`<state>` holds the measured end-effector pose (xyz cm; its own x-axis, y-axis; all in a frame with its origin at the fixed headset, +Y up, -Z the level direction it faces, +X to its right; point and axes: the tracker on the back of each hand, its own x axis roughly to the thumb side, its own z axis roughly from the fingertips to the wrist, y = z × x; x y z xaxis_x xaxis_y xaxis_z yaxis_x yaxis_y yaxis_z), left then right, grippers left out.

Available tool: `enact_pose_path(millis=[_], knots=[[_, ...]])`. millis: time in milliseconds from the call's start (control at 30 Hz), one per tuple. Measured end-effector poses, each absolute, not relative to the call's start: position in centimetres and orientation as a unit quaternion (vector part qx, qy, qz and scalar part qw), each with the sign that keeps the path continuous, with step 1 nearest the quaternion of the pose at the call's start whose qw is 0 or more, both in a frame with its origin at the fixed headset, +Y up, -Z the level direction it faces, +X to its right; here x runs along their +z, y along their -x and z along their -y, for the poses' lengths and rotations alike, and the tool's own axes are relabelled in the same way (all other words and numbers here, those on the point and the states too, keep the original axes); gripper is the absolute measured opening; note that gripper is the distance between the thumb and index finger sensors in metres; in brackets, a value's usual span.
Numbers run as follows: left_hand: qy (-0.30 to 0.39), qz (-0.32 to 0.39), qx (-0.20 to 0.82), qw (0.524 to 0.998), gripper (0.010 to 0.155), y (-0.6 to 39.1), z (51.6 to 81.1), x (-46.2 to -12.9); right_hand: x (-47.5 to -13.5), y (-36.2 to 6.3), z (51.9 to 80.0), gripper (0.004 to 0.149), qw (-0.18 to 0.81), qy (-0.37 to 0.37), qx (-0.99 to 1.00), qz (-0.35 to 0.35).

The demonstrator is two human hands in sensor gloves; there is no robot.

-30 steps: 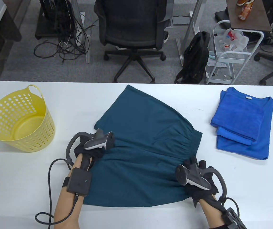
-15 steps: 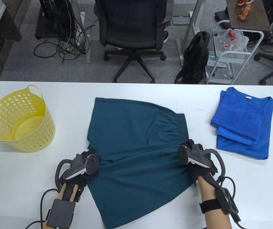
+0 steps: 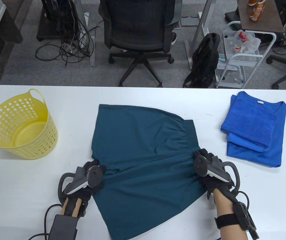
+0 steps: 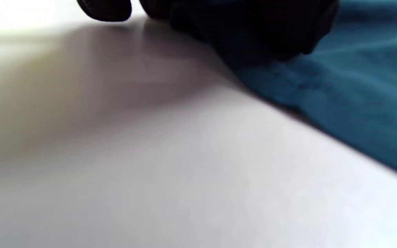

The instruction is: Fold and stack clothes and towels from laundry basket

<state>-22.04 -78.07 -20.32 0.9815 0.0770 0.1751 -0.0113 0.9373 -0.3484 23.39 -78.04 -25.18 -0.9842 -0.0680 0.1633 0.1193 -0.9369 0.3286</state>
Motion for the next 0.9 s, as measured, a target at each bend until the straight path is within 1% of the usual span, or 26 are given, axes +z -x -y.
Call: enact_pose_path(millis=[33, 100, 167, 200, 233, 267, 333, 367, 400, 433, 467, 500, 533, 567, 600, 633, 667, 700, 733, 767, 800, 833, 867, 900], knots=[[0.146, 0.1, 0.047, 0.983, 0.081, 22.1, 77.0, -19.8, -24.5, -23.8, 77.6, 0.064, 0.025, 0.073, -0.982, 0.17], [0.092, 0.123, 0.087, 0.984, 0.077, 21.7, 74.7, -18.7, -22.9, -24.7, 76.6, 0.062, -0.01, 0.096, -0.983, 0.155], [0.096, 0.178, 0.113, 0.973, 0.068, 20.7, 73.4, -17.7, -21.4, -25.5, 75.8, 0.06, -0.01, 0.109, -0.983, 0.148], [0.133, 0.219, 0.113, 0.96, 0.063, 19.7, 73.5, -17.2, -20.5, -26.1, 75.5, 0.06, -0.002, 0.112, -0.979, 0.168], [0.174, 0.244, 0.105, 0.948, 0.063, 18.8, 73.9, -17.0, -20.2, -26.4, 75.6, 0.059, 0.002, 0.112, -0.976, 0.188], [0.247, 0.271, 0.076, 0.927, 0.067, 17.6, 74.8, -16.7, -20.0, -26.6, 75.7, 0.059, 0.005, 0.111, -0.971, 0.21], [0.317, 0.295, 0.006, 0.902, 0.085, 16.0, 76.7, -16.3, -19.6, -27.0, 76.3, 0.06, 0.004, 0.111, -0.969, 0.223], [0.322, 0.3, -0.013, 0.898, 0.092, 15.6, 77.4, -16.2, -19.6, -27.0, 76.6, 0.06, 0.0, 0.112, -0.969, 0.219], [0.342, 0.303, -0.039, 0.889, 0.096, 15.2, 78.7, -16.1, -19.6, -26.9, 77.1, 0.059, -0.004, 0.112, -0.97, 0.215], [0.355, 0.3, -0.059, 0.883, 0.099, 15.1, 79.5, -15.9, -19.6, -26.9, 77.3, 0.06, -0.002, 0.112, -0.97, 0.215], [0.334, 0.293, -0.085, 0.892, 0.1, 15.1, 79.5, -15.9, -19.7, -26.9, 77.3, 0.061, -0.002, 0.114, -0.97, 0.217], [0.279, 0.306, -0.042, 0.909, 0.093, 15.4, 79.2, -16.1, -19.7, -26.9, 77.2, 0.061, -0.002, 0.113, -0.97, 0.216], [0.218, 0.292, -0.008, 0.931, 0.072, 15.7, 78.8, -16.1, -19.8, -26.9, 77.2, 0.061, -0.004, 0.111, -0.971, 0.213], [0.134, 0.265, 0.033, 0.954, 0.043, 16.0, 78.8, -16.4, -19.8, -26.9, 77.3, 0.062, -0.004, 0.113, -0.971, 0.212], [0.138, 0.263, 0.033, 0.954, 0.041, 16.2, 78.8, -16.7, -19.8, -26.8, 77.3, 0.064, -0.005, 0.115, -0.97, 0.212], [0.189, 0.262, 0.038, 0.946, 0.042, 16.9, 78.7, -17.4, -19.8, -26.7, 77.3, 0.066, -0.001, 0.113, -0.972, 0.205], [0.207, 0.253, 0.084, 0.941, 0.044, 17.7, 78.4, -17.8, -19.7, -26.5, 77.3, 0.067, 0.012, 0.116, -0.974, 0.195], [0.199, 0.23, 0.187, 0.934, 0.044, 18.8, 78.1, -18.3, -19.8, -26.3, 77.4, 0.068, 0.029, 0.121, -0.975, 0.184], [0.188, 0.197, 0.308, 0.912, 0.043, 19.9, 77.8, -18.7, -19.8, -26.1, 77.4, 0.068, 0.044, 0.123, -0.977, 0.171], [0.191, 0.161, 0.425, 0.87, 0.043, 20.9, 77.6, -19.0, -19.8, -25.9, 77.4, 0.065, 0.043, 0.125, -0.979, 0.155], [0.195, 0.139, 0.499, 0.833, 0.043, 21.5, 77.5, -19.1, -19.8, -25.8, 77.5, 0.061, 0.041, 0.121, -0.981, 0.146], [0.196, 0.122, 0.568, 0.79, 0.043, 21.9, 77.4, -19.2, -19.8, -25.8, 77.6, 0.054, 0.036, 0.121, -0.985, 0.12], [0.196, 0.11, 0.579, 0.784, 0.043, 22.1, 77.3, -19.3, -19.9, -25.8, 77.7, 0.047, 0.019, 0.128, -0.986, 0.103], [0.2, 0.09, 0.572, 0.79, 0.044, 22.2, 77.4, -19.3, -20.0, -25.8, 77.7, 0.042, -0.012, 0.128, -0.988, 0.082]])
